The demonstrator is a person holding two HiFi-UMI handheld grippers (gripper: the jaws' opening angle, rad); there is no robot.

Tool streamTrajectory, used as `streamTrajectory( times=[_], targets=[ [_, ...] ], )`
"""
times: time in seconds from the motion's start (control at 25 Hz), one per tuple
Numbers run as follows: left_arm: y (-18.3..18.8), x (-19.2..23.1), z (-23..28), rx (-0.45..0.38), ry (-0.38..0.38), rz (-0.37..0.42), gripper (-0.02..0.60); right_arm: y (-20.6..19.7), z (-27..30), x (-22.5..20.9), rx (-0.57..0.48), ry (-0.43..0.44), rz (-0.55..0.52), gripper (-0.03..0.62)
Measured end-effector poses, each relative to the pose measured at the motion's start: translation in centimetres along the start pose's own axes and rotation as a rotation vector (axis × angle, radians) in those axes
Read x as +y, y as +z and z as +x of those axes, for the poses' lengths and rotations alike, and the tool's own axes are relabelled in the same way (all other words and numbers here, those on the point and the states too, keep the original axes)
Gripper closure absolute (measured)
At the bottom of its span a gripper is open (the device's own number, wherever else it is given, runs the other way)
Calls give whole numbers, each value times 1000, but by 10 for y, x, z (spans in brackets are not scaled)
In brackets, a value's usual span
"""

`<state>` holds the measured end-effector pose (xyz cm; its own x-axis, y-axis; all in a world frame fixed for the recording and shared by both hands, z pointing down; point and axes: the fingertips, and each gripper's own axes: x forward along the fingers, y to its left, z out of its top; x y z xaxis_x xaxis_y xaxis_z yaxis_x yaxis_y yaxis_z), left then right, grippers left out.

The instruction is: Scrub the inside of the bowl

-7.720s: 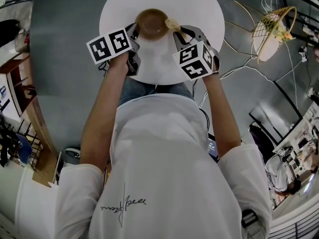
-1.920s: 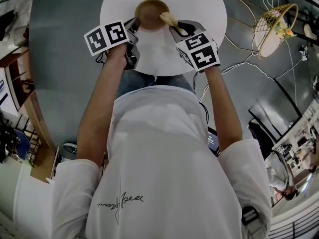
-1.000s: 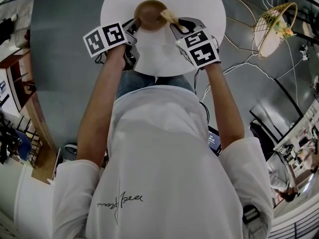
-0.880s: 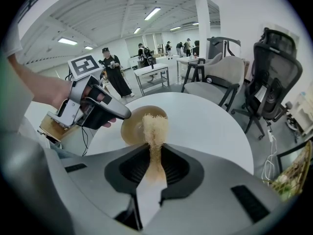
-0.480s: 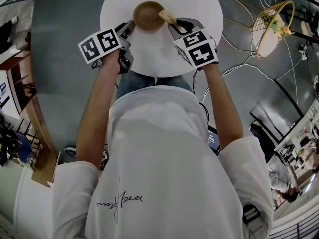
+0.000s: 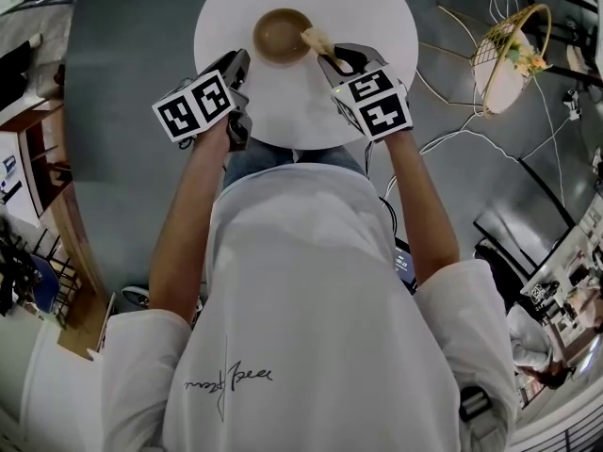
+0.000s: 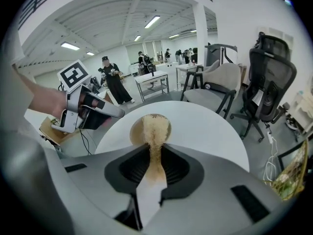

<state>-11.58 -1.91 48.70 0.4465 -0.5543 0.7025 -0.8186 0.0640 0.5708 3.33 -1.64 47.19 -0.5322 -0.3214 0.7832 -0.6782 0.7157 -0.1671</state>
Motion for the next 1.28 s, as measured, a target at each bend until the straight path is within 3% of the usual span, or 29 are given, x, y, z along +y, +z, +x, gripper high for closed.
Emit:
streamTrajectory(
  times=[0.2, 0.44, 1.28],
  targets=[
    [-6, -11, -10, -26, -5, 3, 538, 5, -14, 10, -47, 19, 6, 510],
    [-5, -40, -30, -121, -38, 8, 575, 14, -40, 26, -115, 67, -3, 510],
    [-40, -128, -84, -242, -96, 106, 577, 10, -144, 26, -348, 169, 30, 514]
  ],
)
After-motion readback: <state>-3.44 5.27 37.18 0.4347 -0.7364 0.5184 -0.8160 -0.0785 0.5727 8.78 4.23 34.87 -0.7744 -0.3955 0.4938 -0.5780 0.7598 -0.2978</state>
